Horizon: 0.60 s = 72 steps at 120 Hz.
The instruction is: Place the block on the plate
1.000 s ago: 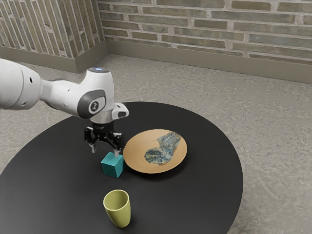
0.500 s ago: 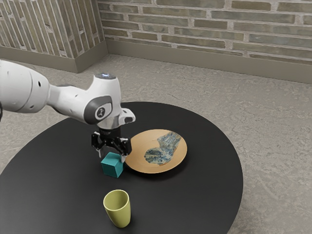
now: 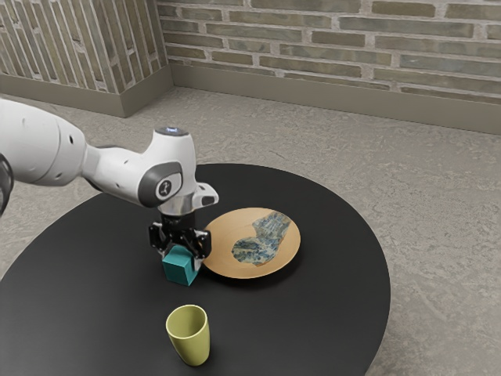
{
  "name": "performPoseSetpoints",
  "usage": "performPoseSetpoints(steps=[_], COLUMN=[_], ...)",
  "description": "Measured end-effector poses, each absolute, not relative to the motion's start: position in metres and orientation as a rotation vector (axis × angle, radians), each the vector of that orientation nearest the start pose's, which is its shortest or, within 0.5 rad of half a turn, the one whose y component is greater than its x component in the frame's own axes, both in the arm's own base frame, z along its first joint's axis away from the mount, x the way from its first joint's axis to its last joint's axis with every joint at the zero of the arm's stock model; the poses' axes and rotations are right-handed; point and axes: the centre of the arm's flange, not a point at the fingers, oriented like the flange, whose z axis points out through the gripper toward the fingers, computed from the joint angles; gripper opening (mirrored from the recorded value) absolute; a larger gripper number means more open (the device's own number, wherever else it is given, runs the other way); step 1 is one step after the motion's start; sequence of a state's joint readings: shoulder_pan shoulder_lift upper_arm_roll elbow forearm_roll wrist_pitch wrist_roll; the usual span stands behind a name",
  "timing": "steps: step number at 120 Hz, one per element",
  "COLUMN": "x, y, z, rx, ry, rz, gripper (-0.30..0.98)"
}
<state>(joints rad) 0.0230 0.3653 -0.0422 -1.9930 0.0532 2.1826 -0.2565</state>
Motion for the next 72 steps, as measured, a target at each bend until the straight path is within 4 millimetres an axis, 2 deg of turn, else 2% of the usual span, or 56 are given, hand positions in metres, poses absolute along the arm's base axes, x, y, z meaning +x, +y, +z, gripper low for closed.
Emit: performPoseSetpoints(steps=[31, 72], x=[0.5865, 0.5836], y=[-0.0085, -0.0093], z=[0.2623, 0.2648], rx=[-3.066, -3.055], ry=[-0.347, -0.374], rz=[0.272, 0.278], gripper=[0.44, 0.37])
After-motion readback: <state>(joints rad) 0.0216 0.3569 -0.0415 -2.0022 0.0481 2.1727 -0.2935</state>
